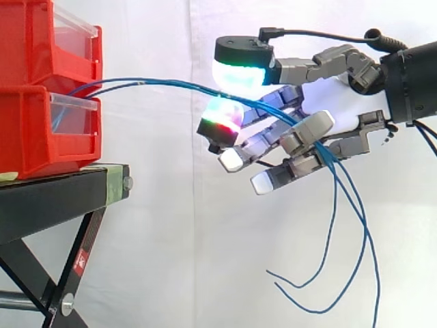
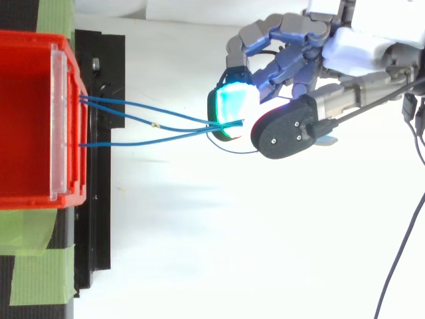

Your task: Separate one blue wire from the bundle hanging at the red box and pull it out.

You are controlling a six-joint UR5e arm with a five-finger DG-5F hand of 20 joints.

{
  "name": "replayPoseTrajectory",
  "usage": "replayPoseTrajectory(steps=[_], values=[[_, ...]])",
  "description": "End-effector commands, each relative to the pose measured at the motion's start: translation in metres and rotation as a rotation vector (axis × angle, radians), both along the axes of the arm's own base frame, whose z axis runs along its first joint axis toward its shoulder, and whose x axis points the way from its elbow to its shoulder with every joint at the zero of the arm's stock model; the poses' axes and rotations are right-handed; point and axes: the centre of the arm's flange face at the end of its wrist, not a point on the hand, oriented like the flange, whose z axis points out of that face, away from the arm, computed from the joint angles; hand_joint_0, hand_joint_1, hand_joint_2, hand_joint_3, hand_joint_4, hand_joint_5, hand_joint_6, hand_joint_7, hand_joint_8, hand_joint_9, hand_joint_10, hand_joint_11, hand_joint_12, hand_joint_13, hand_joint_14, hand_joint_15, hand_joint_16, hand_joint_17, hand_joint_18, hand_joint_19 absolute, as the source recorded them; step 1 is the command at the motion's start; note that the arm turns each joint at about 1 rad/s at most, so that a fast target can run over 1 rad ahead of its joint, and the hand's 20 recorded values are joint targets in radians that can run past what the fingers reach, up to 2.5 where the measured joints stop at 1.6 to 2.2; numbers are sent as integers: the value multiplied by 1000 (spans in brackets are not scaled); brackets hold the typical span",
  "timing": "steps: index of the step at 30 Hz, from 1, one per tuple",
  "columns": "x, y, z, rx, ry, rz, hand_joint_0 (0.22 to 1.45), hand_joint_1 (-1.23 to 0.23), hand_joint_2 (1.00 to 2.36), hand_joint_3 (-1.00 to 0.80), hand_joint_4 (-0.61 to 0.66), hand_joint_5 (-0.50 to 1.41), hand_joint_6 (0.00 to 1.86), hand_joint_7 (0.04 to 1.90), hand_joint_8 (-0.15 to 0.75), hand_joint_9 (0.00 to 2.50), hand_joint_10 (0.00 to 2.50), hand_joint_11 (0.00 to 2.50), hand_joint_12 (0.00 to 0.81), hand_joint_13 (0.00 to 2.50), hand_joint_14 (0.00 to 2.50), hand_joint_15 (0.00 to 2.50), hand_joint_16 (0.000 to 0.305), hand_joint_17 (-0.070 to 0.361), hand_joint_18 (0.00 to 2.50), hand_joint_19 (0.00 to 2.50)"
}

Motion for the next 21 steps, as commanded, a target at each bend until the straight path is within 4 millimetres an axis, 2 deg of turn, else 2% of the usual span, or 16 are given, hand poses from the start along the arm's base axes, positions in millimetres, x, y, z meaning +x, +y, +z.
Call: replayPoseTrajectory(steps=[1, 21], values=[[0, -1, 0, 0, 1, 0, 609, -802, 1010, -397, 239, -207, 896, 1193, 329, 782, 20, 737, 299, 1517, 123, 1536, 57, 128, 663, 705], [-1, -2, 0, 1, 1, 1, 630, -794, 1019, -267, 202, -201, 904, 1235, 333, 810, 19, 745, 293, 1533, 137, 1529, 55, 125, 688, 706]])
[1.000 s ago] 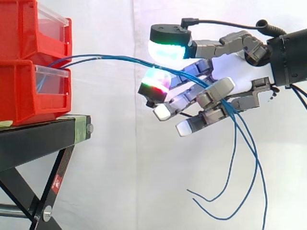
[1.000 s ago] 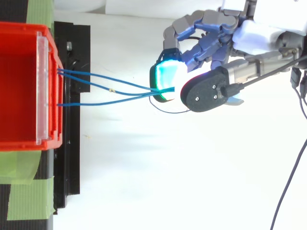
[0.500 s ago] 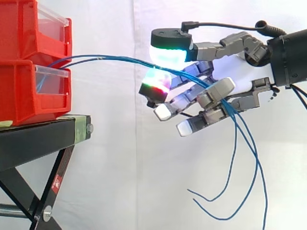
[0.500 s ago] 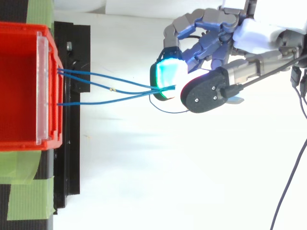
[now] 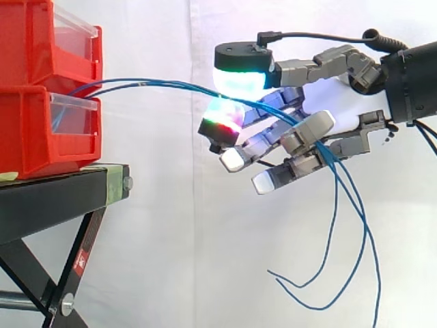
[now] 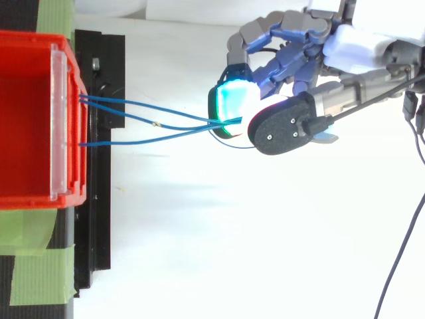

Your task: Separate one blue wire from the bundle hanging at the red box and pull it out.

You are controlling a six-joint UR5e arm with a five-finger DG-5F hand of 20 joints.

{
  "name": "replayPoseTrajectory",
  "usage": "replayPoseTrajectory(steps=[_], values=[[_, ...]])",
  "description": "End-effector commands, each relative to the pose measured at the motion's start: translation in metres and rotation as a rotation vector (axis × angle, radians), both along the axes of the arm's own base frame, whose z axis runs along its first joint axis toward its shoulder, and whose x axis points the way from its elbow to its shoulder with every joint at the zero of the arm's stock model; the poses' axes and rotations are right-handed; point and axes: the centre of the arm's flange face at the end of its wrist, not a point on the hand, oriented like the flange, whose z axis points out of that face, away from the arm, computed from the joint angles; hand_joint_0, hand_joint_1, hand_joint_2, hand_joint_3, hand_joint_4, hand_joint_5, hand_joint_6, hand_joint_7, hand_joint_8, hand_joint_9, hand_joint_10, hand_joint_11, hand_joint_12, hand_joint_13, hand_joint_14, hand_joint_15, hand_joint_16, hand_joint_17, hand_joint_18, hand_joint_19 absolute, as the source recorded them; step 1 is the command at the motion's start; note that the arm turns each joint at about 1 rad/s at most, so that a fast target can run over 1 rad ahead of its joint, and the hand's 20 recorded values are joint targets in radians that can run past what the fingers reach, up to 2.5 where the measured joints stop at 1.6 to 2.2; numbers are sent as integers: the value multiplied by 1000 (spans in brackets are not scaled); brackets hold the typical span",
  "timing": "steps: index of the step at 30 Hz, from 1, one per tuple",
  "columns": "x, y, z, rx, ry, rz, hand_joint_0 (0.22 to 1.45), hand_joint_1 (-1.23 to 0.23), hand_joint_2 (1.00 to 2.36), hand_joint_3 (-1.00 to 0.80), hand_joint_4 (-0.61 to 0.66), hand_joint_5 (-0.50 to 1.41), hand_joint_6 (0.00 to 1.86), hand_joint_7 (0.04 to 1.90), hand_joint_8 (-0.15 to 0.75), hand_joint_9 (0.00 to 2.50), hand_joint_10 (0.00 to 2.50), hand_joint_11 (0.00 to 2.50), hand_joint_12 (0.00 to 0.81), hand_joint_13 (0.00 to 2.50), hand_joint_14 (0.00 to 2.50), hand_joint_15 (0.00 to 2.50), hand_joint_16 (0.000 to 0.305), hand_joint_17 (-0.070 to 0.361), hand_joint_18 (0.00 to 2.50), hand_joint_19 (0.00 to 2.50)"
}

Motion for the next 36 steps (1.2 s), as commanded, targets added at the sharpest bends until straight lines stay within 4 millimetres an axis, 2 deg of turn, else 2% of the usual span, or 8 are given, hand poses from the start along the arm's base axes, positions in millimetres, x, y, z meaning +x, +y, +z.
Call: replayPoseTrajectory(steps=[1, 5, 13, 20, 27, 36], values=[[0, 0, 0, 0, 0, 2, 630, -796, 1020, -257, 196, -201, 904, 1248, 332, 811, 19, 742, 306, 1533, 142, 1528, 55, 125, 690, 703], [-2, 0, 5, -7, 0, 0, 631, -800, 1021, -247, 190, -201, 906, 1243, 334, 810, 20, 747, 306, 1533, 145, 1527, 55, 125, 692, 713], [-10, -2, 22, -146, 17, 15, 636, -801, 1020, -251, 185, -201, 907, 1242, 333, 810, 20, 752, 294, 1531, 141, 1537, 55, 125, 693, 702], [-11, -6, 23, -205, 30, -17, 641, -821, 1022, -219, 160, -208, 912, 1241, 329, 795, 19, 745, 303, 1524, 141, 1533, 56, 125, 691, 703], [-11, -7, 22, -207, 34, -24, 644, -848, 1028, -125, 195, -229, 915, 1208, 319, 738, 20, 750, 297, 1498, 153, 1517, 56, 126, 658, 703], [-11, -7, 22, -205, 34, -26, 661, -889, 1026, -169, 222, -241, 910, 1202, 304, 669, 20, 751, 299, 1457, 127, 1529, 57, 128, 616, 678]])
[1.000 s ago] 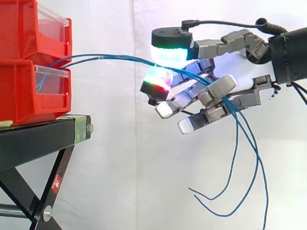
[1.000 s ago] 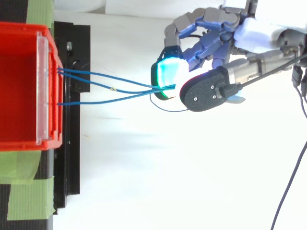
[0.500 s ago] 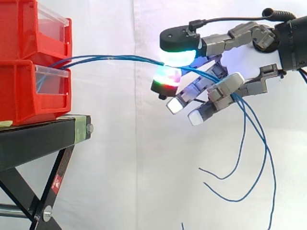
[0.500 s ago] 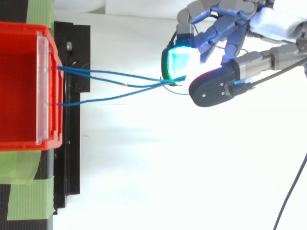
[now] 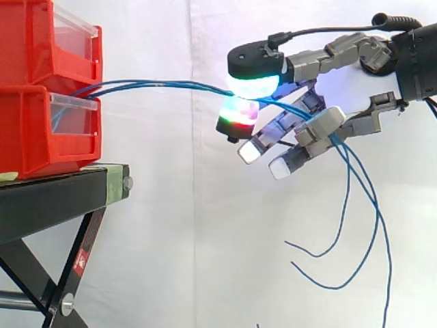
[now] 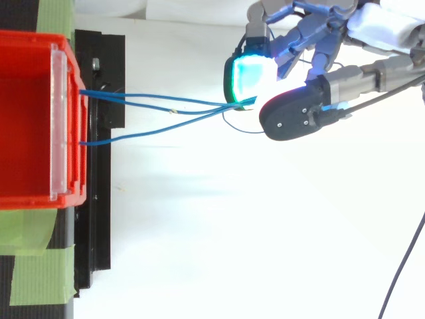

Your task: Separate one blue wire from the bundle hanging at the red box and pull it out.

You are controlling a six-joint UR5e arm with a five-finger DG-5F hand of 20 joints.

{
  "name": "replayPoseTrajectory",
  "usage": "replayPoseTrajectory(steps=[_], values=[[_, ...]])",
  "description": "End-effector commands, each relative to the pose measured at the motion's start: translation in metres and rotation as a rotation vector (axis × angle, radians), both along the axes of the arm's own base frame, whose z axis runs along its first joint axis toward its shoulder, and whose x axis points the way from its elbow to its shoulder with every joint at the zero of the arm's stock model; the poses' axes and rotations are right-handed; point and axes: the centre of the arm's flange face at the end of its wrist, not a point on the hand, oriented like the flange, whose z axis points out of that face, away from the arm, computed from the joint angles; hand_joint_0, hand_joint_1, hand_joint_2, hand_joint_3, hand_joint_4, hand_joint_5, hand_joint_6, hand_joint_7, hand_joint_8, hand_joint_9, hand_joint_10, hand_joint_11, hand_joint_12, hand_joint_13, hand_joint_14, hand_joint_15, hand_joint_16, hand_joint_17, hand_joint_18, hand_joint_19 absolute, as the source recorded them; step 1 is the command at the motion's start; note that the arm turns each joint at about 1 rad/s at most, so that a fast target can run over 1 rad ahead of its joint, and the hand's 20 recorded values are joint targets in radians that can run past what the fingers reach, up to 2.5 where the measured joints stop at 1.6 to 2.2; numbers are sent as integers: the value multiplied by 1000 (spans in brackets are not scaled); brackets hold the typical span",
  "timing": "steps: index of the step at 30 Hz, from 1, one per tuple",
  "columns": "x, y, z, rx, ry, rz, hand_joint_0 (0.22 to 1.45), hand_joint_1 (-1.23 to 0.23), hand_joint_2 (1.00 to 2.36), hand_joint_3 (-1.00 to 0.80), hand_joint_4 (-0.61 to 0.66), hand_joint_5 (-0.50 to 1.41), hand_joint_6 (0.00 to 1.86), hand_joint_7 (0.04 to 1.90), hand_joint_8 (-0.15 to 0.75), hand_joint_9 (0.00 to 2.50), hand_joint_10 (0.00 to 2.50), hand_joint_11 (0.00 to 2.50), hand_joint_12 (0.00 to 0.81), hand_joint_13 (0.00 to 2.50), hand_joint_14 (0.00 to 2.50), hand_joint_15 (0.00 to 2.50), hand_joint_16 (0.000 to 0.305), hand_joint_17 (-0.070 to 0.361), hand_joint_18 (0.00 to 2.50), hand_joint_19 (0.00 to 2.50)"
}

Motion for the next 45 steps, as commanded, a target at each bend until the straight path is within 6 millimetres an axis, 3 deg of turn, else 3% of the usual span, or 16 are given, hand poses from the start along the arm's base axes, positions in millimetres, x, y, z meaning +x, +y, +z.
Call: replayPoseTrajectory(steps=[1, 28, 42, 45], values=[[0, 0, 0, 0, 0, 0, 665, -897, 1025, -178, 221, -243, 911, 1193, 305, 668, 19, 747, 296, 1452, 126, 1534, 57, 128, 610, 679], [0, -1, 0, 0, 0, -3, 718, -998, 1024, -221, 236, -273, 896, 1202, 279, 529, 17, 753, 305, 1373, 104, 1532, 59, 133, 588, 605], [0, -1, 0, 0, 0, -3, 710, -1030, 1006, -436, 243, -279, 875, 1202, 269, 470, 19, 736, 305, 1337, 100, 1525, 60, 135, 570, 584], [0, -1, 0, 0, 0, -3, 716, -1039, 1009, -410, 248, -279, 875, 1202, 270, 472, 19, 727, 310, 1339, 107, 1526, 59, 134, 576, 585]])
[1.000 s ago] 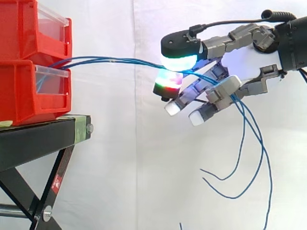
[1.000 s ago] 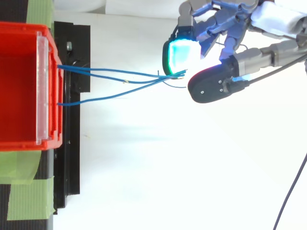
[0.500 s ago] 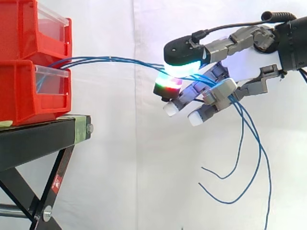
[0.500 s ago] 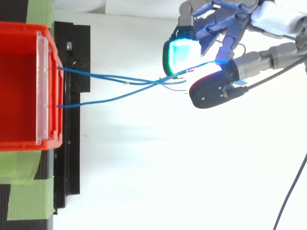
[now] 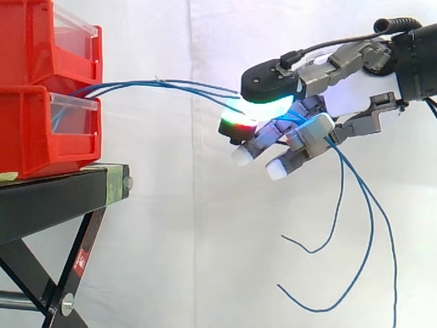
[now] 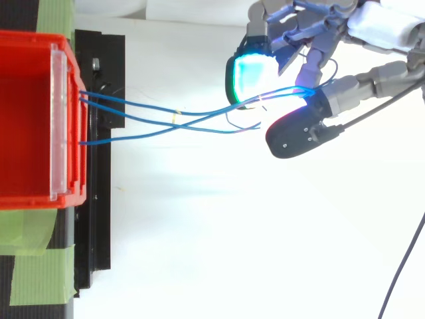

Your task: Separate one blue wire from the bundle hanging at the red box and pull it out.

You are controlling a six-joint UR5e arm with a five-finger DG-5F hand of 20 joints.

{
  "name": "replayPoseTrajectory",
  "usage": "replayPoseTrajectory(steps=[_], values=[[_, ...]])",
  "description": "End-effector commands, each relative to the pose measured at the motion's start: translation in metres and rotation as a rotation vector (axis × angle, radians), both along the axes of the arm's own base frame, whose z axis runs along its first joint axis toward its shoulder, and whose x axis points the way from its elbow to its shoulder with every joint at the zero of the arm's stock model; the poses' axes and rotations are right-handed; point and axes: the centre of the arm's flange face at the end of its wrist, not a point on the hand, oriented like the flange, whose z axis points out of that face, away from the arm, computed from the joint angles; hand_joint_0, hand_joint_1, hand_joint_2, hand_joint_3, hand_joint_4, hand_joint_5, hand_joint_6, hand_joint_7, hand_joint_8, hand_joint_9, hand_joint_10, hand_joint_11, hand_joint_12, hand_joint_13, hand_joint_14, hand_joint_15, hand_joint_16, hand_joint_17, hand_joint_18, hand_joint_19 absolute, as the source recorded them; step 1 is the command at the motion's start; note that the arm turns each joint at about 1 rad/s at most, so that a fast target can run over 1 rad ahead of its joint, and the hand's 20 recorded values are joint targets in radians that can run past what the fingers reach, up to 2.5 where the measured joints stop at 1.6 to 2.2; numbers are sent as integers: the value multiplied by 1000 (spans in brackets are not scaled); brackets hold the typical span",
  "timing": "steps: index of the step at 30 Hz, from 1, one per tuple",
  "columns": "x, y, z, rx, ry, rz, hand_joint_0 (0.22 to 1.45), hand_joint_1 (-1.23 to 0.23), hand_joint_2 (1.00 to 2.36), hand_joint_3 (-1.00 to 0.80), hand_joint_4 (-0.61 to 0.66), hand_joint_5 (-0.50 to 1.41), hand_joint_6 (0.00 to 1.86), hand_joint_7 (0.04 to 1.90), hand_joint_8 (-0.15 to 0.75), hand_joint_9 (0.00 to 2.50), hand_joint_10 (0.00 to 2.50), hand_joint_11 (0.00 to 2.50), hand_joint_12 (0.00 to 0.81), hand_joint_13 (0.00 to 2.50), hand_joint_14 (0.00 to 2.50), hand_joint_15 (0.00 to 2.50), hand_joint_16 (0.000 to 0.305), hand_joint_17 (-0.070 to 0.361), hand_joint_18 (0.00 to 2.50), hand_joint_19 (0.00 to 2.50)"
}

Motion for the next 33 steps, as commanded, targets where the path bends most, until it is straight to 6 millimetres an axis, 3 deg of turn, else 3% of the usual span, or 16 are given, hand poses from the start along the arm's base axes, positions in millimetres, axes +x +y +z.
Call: replayPoseTrajectory(steps=[1, 6, 8, 12, 13, 17, 20, 24, 27, 33], values=[[0, 0, 0, 0, 0, 0, 733, -1017, 1017, -329, 248, -279, 875, 1197, 270, 474, 18, 728, 305, 1339, 111, 1527, 59, 134, 583, 586], [0, 0, 0, 0, 0, 0, 738, -999, 1026, -204, 250, -281, 873, 1195, 265, 456, 19, 739, 310, 1326, 126, 1530, 60, 134, 575, 586], [0, 0, 0, 0, 0, 0, 729, -1012, 1016, -328, 252, -283, 867, 1201, 265, 441, 17, 735, 314, 1313, 114, 1521, 60, 134, 579, 582], [0, 0, 0, 0, 0, 0, 730, -1020, 1008, -406, 254, -284, 865, 1184, 266, 439, 19, 734, 312, 1311, 109, 1523, 60, 134, 576, 575], [0, 0, 0, 0, 0, 0, 739, -1024, 1011, -388, 254, -283, 864, 1178, 266, 438, 18, 719, 311, 1308, 111, 1529, 60, 134, 576, 568], [0, 0, 0, 0, 0, 0, 775, -916, 1037, -36, 249, -283, 862, 1157, 262, 432, 18, 725, 304, 1257, 260, 1437, 59, 133, 520, 630], [0, 0, 0, 0, 0, 0, 775, -907, 1037, -7, 240, -284, 860, 1163, 261, 422, 18, 721, 307, 1243, 262, 1447, 59, 133, 516, 632], [0, 0, 0, 0, 0, 0, 755, -953, 1028, -127, 237, -288, 860, 1156, 256, 394, 17, 714, 324, 1221, 280, 1435, 59, 134, 533, 595], [0, 0, 0, 0, 0, -2, 711, -993, 1017, -310, 239, -286, 853, 1158, 257, 394, 18, 728, 325, 1247, 138, 1516, 59, 134, 547, 584], [0, 0, 0, 0, 0, -2, 611, -880, 1009, -400, 250, -269, 842, 1132, 292, 509, 16, 732, 316, 1284, 289, 1427, 59, 134, 537, 661]])
